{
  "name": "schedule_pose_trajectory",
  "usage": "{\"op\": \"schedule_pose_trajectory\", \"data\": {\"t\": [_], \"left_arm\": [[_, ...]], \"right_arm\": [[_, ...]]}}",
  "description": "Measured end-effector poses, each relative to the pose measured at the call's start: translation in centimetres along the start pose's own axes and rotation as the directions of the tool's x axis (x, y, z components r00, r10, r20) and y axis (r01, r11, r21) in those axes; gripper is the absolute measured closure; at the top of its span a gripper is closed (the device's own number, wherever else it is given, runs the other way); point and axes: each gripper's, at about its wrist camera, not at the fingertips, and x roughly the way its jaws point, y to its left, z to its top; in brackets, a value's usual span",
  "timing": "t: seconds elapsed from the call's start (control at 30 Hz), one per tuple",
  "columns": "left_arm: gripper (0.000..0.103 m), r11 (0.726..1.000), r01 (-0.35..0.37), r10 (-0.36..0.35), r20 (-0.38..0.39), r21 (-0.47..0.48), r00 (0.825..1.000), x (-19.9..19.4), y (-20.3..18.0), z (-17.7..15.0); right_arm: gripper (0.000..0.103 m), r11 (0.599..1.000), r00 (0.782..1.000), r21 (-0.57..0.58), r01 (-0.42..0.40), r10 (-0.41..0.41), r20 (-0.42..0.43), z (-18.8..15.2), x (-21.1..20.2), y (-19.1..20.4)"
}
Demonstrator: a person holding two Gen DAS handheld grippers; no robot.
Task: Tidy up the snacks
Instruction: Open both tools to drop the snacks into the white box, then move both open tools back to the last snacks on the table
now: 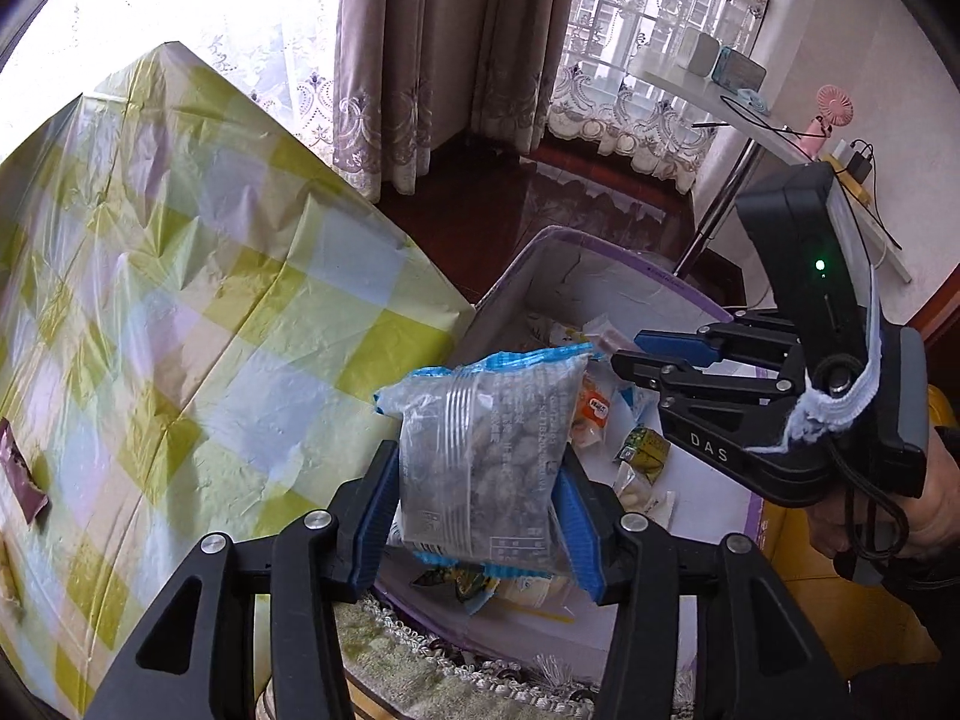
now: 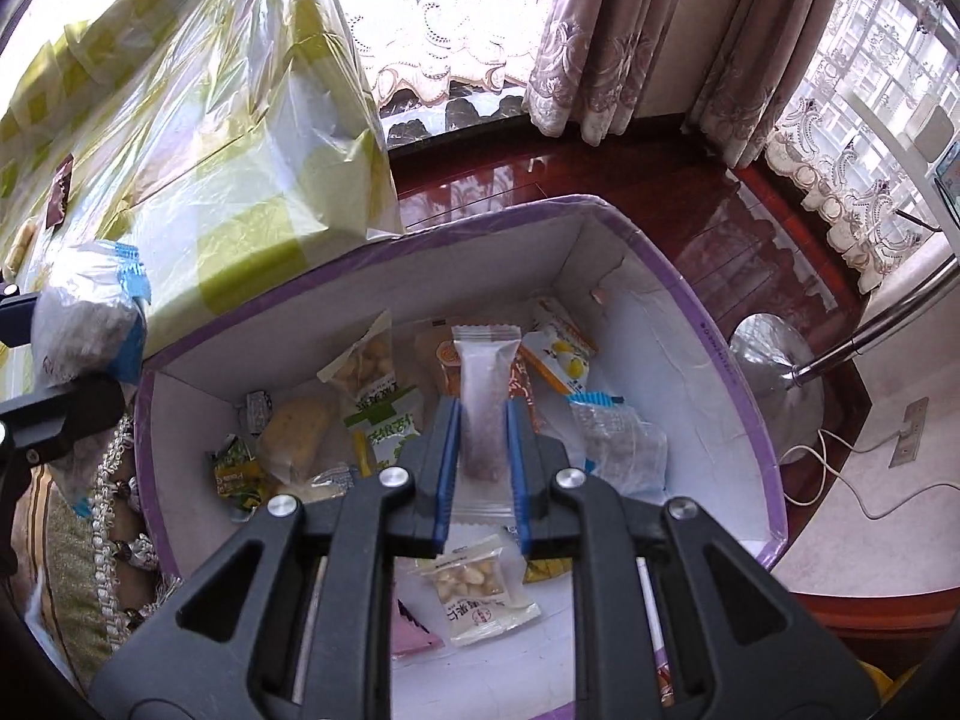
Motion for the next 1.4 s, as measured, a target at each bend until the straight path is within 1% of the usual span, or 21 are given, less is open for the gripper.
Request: {"op": "schedule_pose_trajectory", "data": {"t": [0.1, 0.17, 0.23, 0.47, 0.57, 0.87, 1.0, 1.13, 1.33, 1.4], "left_arm": [[0.048, 1.000, 0.000, 0.000, 0.004, 0.003, 1.000, -0.1, -0.1, 0.0], [0.045, 1.000, -0.003, 0.003, 0.010, -0.002, 1.000, -0.3, 0.0, 0.0], [0.043, 1.000, -0.007, 0.007, 0.016, -0.007, 1.000, -0.4, 0.3, 0.0], [0.043, 0.999, -0.011, 0.013, 0.034, -0.050, 0.999, -0.8, 1.6, -0.5], [0.043, 0.997, -0.026, 0.030, 0.049, -0.074, 0.998, -1.1, 2.6, -0.7], [0.043, 0.980, -0.096, 0.112, 0.085, -0.174, 0.990, -2.7, 6.7, -1.9], [0.043, 0.963, -0.132, 0.158, 0.096, -0.233, 0.983, -3.5, 9.0, -2.8], [0.043, 0.935, -0.184, 0.223, 0.100, -0.302, 0.970, -4.4, 11.8, -3.8], [0.043, 0.880, -0.235, 0.297, 0.093, -0.412, 0.950, -6.0, 16.3, -5.5], [0.043, 0.858, -0.261, 0.330, 0.085, -0.442, 0.940, -6.6, 17.8, -6.2]], "right_arm": [[0.076, 1.000, 1.000, 0.001, 0.004, -0.004, 0.002, 0.0, 0.1, 0.0], [0.061, 1.000, 1.000, 0.001, 0.006, -0.006, 0.005, 0.1, 0.1, 0.0], [0.053, 1.000, 1.000, -0.002, 0.009, -0.009, 0.009, 0.1, 0.0, 0.1], [0.047, 1.000, 1.000, -0.009, -0.005, 0.005, 0.020, 0.4, -0.5, 0.8], [0.044, 1.000, 0.999, -0.020, -0.019, 0.020, 0.027, 0.6, -0.8, 1.5], [0.042, 0.996, 0.997, -0.055, -0.067, 0.070, 0.043, 1.6, -1.2, 4.9], [0.042, 0.992, 0.994, -0.084, -0.095, 0.100, 0.055, 1.9, -1.5, 7.2], [0.039, 0.988, 0.991, -0.098, -0.115, 0.122, 0.062, 2.2, -1.8, 9.3], [0.037, 0.979, 0.984, -0.142, -0.144, 0.157, 0.081, 3.4, -2.4, 12.7], [0.036, 0.977, 0.983, -0.153, -0.148, 0.162, 0.085, 3.8, -2.4, 13.8]]}}
